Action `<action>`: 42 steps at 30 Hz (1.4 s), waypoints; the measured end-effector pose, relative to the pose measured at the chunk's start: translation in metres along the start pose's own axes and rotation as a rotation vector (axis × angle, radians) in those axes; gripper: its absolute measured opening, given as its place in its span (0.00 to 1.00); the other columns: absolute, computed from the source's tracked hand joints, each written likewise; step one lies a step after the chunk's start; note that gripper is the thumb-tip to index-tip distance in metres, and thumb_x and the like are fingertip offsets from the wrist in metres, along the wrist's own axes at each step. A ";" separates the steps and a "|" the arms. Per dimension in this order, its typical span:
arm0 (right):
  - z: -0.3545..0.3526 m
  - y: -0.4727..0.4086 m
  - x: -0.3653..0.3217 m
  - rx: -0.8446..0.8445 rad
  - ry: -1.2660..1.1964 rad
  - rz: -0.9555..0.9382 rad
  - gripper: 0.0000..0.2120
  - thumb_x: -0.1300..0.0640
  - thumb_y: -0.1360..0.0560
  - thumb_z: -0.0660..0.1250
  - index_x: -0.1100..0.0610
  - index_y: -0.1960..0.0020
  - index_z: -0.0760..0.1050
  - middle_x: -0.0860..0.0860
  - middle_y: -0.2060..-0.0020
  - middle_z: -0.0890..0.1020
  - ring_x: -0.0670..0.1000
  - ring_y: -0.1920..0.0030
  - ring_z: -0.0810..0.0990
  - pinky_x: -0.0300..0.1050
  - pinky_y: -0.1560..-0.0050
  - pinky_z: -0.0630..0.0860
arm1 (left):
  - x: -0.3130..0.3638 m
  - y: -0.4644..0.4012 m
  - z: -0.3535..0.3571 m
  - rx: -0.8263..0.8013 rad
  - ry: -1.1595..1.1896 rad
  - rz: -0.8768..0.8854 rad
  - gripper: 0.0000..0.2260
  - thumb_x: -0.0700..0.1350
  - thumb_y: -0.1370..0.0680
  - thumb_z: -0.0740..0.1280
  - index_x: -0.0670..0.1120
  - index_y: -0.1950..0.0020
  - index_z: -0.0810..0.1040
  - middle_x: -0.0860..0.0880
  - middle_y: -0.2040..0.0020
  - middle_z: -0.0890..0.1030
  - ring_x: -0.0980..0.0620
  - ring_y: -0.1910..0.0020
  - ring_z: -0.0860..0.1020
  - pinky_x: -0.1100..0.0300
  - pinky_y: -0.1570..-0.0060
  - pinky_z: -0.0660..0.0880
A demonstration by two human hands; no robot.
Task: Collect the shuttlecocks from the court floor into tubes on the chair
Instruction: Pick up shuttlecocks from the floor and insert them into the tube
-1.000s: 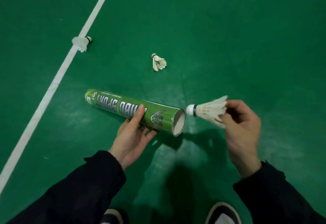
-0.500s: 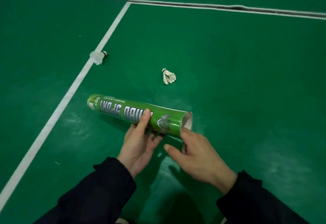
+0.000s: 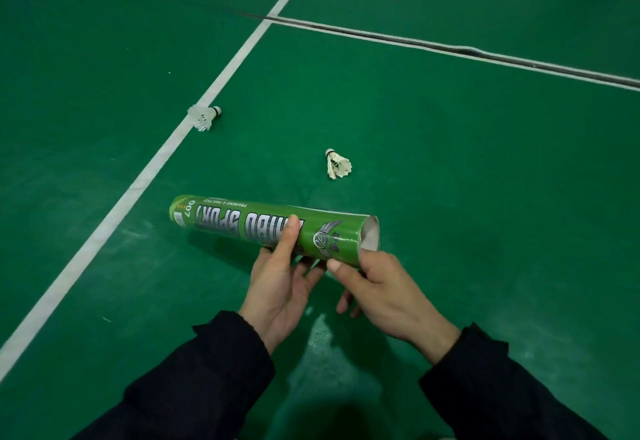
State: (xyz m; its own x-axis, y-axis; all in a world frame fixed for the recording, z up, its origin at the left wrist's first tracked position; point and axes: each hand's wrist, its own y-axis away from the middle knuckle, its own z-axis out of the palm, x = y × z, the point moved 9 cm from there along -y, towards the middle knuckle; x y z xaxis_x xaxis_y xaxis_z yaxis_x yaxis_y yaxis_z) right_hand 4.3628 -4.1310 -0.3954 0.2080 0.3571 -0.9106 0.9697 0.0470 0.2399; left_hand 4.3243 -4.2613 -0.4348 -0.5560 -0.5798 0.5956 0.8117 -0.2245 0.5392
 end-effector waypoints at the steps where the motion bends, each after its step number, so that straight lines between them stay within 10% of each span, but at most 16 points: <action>1: 0.004 -0.004 0.004 -0.054 -0.029 0.025 0.10 0.49 0.18 0.64 0.50 0.39 0.79 0.59 0.59 0.87 0.60 0.65 0.86 0.58 0.65 0.83 | 0.000 -0.002 -0.003 0.006 0.003 0.000 0.33 0.53 0.25 0.74 0.39 0.25 0.71 0.38 0.35 0.82 0.42 0.38 0.83 0.50 0.47 0.82; 12: -0.054 -0.057 0.032 0.407 -0.159 -0.032 0.02 0.51 0.21 0.68 0.46 0.50 0.79 0.44 0.55 0.83 0.45 0.63 0.79 0.47 0.64 0.76 | 0.047 -0.062 -0.032 0.183 -0.039 0.078 0.34 0.50 0.26 0.75 0.43 0.24 0.67 0.43 0.36 0.84 0.46 0.39 0.84 0.48 0.43 0.83; 17: -0.049 -0.155 0.071 0.281 0.429 0.077 0.14 0.52 0.19 0.64 0.48 0.34 0.78 0.55 0.24 0.67 0.55 0.27 0.70 0.54 0.26 0.67 | 0.050 -0.064 -0.050 0.213 -0.113 0.058 0.31 0.50 0.24 0.73 0.45 0.24 0.67 0.44 0.35 0.83 0.46 0.39 0.84 0.51 0.46 0.83; 20: -0.044 -0.207 0.081 0.262 0.633 0.085 0.22 0.58 0.20 0.62 0.48 0.27 0.73 0.57 0.17 0.53 0.65 0.21 0.57 0.60 0.21 0.58 | 0.054 -0.061 -0.061 0.224 -0.092 0.050 0.29 0.48 0.24 0.72 0.43 0.26 0.68 0.42 0.36 0.83 0.44 0.38 0.84 0.50 0.48 0.84; 27: -0.045 -0.250 0.089 0.309 0.872 -0.063 0.21 0.59 0.19 0.62 0.55 0.27 0.72 0.56 0.22 0.68 0.65 0.31 0.73 0.62 0.32 0.71 | 0.068 -0.056 -0.075 0.235 -0.068 0.058 0.29 0.47 0.26 0.72 0.41 0.28 0.70 0.42 0.40 0.85 0.44 0.40 0.84 0.47 0.46 0.83; 34: -0.080 -0.127 0.038 0.665 -0.217 -0.054 0.08 0.62 0.23 0.72 0.53 0.46 0.85 0.42 0.54 0.88 0.40 0.51 0.85 0.36 0.46 0.80 | 0.075 -0.060 -0.089 0.254 -0.017 0.094 0.29 0.50 0.21 0.69 0.41 0.23 0.68 0.40 0.34 0.82 0.44 0.36 0.82 0.51 0.46 0.83; 42: 0.004 -0.054 -0.027 0.371 -0.005 -0.314 0.07 0.65 0.25 0.73 0.56 0.49 0.86 0.45 0.51 0.83 0.44 0.51 0.82 0.38 0.48 0.78 | 0.058 -0.028 -0.081 0.232 0.040 0.043 0.29 0.53 0.21 0.69 0.42 0.23 0.70 0.41 0.35 0.83 0.48 0.41 0.85 0.54 0.49 0.83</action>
State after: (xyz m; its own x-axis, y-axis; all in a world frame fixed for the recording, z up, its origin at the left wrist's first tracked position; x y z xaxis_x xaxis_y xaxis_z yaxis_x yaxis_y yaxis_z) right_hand 4.3057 -4.1473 -0.3847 -0.1021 0.3742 -0.9217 0.9658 -0.1846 -0.1820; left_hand 4.2843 -4.3517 -0.4636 -0.5104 -0.6166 0.5995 0.7693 -0.0159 0.6387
